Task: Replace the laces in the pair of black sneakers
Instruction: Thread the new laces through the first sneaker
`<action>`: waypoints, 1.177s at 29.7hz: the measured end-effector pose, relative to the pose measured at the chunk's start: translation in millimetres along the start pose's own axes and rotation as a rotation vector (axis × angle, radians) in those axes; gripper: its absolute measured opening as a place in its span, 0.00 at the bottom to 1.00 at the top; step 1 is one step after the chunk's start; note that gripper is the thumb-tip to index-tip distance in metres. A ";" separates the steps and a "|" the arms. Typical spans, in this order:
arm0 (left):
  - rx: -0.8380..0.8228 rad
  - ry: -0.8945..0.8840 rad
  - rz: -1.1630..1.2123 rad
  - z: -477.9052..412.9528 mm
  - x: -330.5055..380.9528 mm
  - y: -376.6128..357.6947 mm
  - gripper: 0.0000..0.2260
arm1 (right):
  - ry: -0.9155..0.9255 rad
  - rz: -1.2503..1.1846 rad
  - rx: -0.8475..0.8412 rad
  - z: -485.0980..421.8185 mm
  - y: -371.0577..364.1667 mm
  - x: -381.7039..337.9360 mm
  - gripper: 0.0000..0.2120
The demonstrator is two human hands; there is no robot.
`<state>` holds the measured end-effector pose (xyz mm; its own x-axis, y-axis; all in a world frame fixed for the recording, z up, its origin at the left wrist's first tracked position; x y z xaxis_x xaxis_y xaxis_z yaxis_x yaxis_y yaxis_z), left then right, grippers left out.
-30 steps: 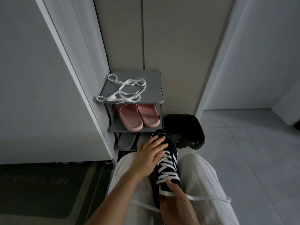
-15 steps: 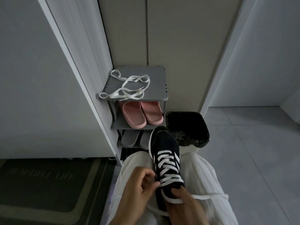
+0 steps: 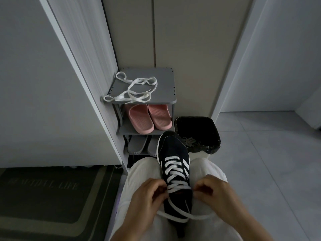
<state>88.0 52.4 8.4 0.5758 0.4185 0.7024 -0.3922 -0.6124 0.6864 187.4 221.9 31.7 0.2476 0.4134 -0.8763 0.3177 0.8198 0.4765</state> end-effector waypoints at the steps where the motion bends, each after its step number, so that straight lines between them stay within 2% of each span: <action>1: -0.001 0.002 0.005 -0.4 -1.1 0.9 0.08 | 0.036 0.058 -0.034 -3.1 -7.2 1.3 0.15; 2: -0.007 -0.002 0.000 -1.1 -2.2 1.8 0.08 | 0.070 0.115 -0.034 -5.6 -11.9 4.9 0.15; 5: -0.048 -0.061 -0.075 -2.2 -1.9 1.9 0.06 | 0.197 0.168 -0.001 -4.9 -14.9 -0.3 0.05; 9: -0.013 -0.169 -0.253 -1.5 2.0 -1.1 0.02 | 0.217 0.094 0.041 -2.4 -12.9 5.5 0.03; 13: 0.018 -0.227 -0.352 -2.9 6.9 -2.0 0.02 | 0.288 0.172 0.049 -4.9 -15.3 4.6 0.01; 17: 0.123 -0.124 -0.093 -1.9 8.2 10.2 0.03 | 0.359 0.137 0.151 -0.5 -15.9 -5.3 0.03; 21: 0.110 -0.225 -0.093 1.6 26.2 9.9 0.04 | 0.425 0.123 0.197 6.6 -16.8 -11.1 0.05; 24: 0.041 -0.126 -0.019 5.6 7.2 10.4 0.05 | 0.334 0.117 0.153 7.5 -11.1 0.6 0.06; 27: -0.026 -0.089 -0.019 6.6 1.6 8.9 0.14 | 0.255 0.059 0.088 4.9 -9.8 3.0 0.03; 28: -0.010 -0.054 0.009 3.9 2.3 10.6 0.14 | 0.220 0.015 0.090 2.2 -10.2 1.7 0.05; 31: 0.037 0.021 0.008 -9.5 1.2 10.7 0.03 | 0.133 -0.016 0.122 -10.3 -9.1 -1.2 0.10; 35: -0.030 -0.024 -0.069 -17.5 5.1 4.8 0.02 | 0.077 0.068 -0.038 -19.2 -16.4 -7.9 0.06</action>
<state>76.5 63.4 18.5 0.6190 0.4426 0.6488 -0.3723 -0.5621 0.7386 162.7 212.9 29.5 0.1959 0.4969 -0.8454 0.2669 0.8025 0.5336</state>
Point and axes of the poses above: each hand's wrist, its own z-axis away from the middle knuckle, its own y-axis out of the back of the hand, x = y × z, the point moved 5 cm from there along -z, towards the middle knuckle, and after that the axes turned 8 degrees about -z, right-handed, at the moved point
